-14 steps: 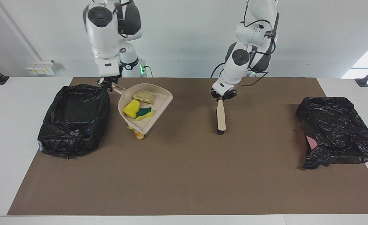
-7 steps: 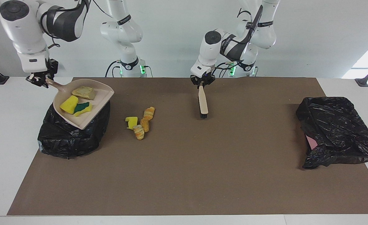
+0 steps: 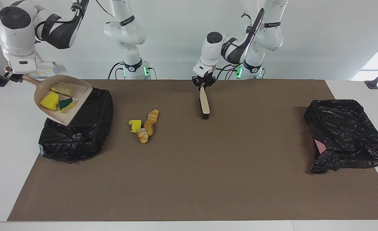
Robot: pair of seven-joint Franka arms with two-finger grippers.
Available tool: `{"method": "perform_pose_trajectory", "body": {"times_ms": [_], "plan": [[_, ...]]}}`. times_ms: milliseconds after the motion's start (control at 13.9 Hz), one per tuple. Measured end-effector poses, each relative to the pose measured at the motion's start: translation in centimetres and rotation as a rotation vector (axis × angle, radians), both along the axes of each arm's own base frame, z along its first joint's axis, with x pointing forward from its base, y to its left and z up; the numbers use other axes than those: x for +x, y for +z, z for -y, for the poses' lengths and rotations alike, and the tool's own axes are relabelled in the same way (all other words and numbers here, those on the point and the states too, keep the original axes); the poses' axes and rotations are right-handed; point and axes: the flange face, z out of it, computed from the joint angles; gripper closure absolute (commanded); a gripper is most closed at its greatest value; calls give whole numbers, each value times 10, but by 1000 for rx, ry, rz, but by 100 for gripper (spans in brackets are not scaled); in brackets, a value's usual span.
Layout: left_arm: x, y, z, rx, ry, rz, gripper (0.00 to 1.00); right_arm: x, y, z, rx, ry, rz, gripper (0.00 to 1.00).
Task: Sweep and dump trash in bin
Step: 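Carry the dustpan to the far black bag and tip it with the right gripper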
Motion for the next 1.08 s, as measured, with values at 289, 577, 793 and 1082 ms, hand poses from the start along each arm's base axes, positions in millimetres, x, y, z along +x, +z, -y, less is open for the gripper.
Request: {"method": "perform_pose_trajectory", "body": {"times_ms": [289,577,793,1082], "plan": [[-9,-1,5,5,20,-2,0,7,-33,-34,-131,132,-88,100],[7,2,-3,2,60,7,0,-9,-51,-38,-252,229,-124,100],[51,23,-20,20,80,36,0,-14,-48,-49,-347,291,-142,100],[136,77,-73,41,-27,29,0,-20,-36,-76,-484,396,-149,100]]}}
